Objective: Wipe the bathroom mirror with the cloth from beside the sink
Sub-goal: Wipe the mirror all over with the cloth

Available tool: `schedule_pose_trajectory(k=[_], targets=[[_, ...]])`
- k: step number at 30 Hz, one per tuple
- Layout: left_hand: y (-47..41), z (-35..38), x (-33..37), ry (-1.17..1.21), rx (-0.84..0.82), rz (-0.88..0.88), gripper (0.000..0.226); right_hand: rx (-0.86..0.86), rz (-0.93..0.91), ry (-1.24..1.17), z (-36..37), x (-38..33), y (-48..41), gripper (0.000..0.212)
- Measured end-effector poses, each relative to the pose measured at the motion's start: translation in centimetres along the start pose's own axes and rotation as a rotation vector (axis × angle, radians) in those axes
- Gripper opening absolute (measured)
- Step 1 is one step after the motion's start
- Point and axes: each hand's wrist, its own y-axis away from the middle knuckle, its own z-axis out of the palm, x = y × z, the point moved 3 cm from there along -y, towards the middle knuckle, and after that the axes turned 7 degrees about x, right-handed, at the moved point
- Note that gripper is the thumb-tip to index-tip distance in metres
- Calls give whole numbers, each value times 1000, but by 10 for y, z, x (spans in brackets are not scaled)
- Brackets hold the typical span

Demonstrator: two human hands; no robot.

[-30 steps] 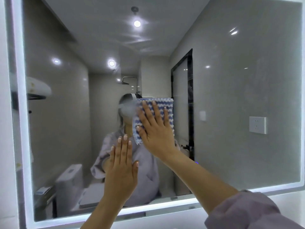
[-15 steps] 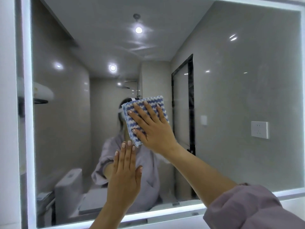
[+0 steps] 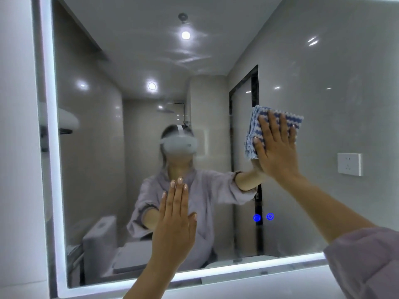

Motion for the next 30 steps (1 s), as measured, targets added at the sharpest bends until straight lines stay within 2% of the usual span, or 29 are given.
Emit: schedule_pose_trajectory(k=[5, 11, 17, 25, 30], targets=[[-16, -17, 1, 34, 18, -20, 59, -13, 11, -3, -5, -4, -1, 62], [-73, -40, -21, -11, 85, -59, 67, -46, 58, -25, 1, -4, -1, 63], [-89, -31, -30, -20, 107, -76, 71, -19, 121, -46, 2, -21, -3, 64], [-79, -17, -34, -32, 176, 3, 69, 3, -144, 2, 1, -115, -37, 64], [-80, -15, -35, -104, 158, -3, 68, -34, -303, -101, 2, -183, -54, 63]])
